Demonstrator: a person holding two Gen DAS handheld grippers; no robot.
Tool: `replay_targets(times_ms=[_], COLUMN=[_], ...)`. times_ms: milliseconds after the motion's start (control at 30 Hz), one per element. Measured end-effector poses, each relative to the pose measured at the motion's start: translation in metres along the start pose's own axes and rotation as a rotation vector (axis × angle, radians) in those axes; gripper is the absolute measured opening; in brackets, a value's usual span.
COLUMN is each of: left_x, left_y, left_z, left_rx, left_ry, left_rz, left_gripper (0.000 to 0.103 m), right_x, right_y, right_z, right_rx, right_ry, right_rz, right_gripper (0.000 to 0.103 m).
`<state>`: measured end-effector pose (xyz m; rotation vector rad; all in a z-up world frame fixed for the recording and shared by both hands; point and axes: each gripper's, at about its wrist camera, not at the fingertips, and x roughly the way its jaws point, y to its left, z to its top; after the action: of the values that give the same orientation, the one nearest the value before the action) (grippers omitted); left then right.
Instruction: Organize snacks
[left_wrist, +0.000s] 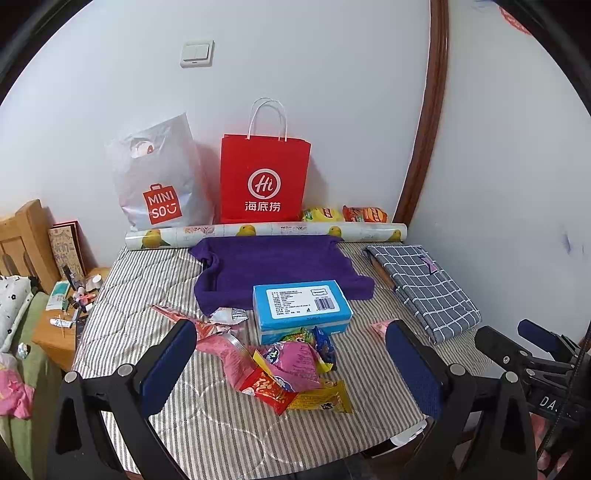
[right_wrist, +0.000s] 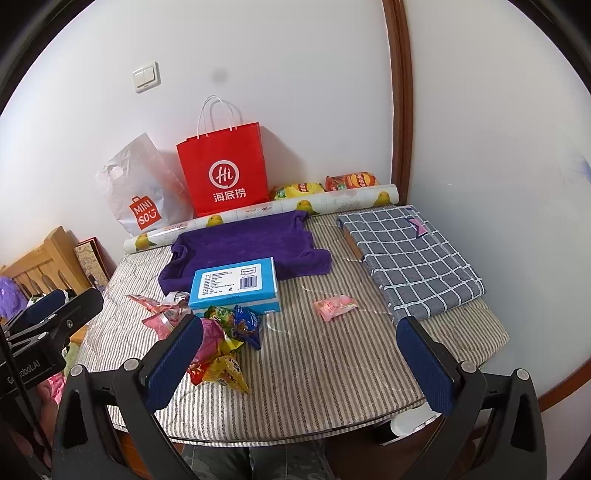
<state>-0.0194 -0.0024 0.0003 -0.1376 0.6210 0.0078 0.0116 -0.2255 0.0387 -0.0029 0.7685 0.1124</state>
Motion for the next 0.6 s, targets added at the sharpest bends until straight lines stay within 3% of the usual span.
replay_targets(times_ms=[600], left_x=[-0.0002], left_y=[-0.0012], left_z=[-0.0002], left_rx=[-0.001], left_ry=[-0.002], left_rz=[-0.001], left_gripper=[0.103], right_x=[-0.0042], right_y=[0.0015], right_z=[-0.0015], right_rx=[-0.003], right_ry=[-0.009], right_rz=[0.006], right_gripper=[0.103])
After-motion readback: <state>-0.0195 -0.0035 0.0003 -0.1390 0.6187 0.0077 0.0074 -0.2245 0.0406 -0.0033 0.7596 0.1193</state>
